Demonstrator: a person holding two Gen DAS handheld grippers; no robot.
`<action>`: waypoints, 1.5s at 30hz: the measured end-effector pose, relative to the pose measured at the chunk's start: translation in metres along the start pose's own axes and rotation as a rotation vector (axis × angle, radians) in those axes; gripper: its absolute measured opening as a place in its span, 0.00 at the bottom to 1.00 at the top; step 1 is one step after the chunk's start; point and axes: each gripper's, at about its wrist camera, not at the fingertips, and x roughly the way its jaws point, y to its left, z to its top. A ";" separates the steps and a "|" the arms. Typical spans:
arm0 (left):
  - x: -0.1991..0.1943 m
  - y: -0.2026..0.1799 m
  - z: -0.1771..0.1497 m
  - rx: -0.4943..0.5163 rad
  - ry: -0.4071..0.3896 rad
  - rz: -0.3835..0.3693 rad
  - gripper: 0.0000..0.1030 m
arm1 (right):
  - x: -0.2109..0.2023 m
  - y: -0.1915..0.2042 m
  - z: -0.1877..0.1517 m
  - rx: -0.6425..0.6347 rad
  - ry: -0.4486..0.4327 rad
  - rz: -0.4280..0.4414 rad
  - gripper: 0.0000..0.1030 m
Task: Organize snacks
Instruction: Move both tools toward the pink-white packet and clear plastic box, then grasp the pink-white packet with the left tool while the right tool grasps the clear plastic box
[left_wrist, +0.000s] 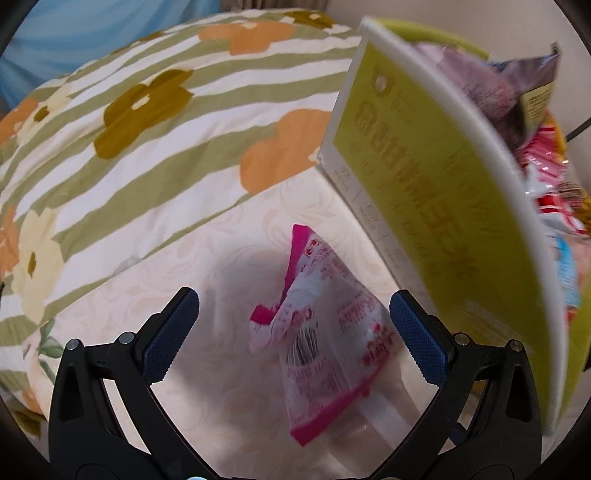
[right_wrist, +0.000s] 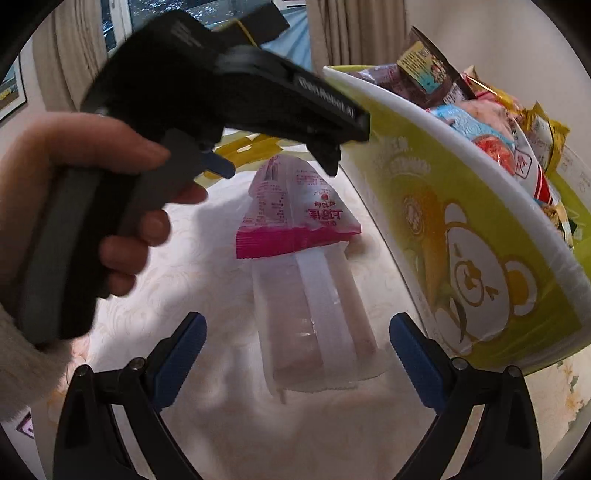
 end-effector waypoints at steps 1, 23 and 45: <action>0.004 0.000 0.000 0.000 0.007 0.008 1.00 | 0.003 0.001 -0.001 0.006 0.002 0.001 0.96; 0.002 0.016 -0.007 0.038 0.013 0.081 0.99 | 0.017 -0.008 0.007 0.020 0.034 0.021 0.96; -0.025 0.059 -0.100 0.059 0.106 0.050 0.59 | 0.021 0.010 0.010 -0.063 0.035 0.023 0.94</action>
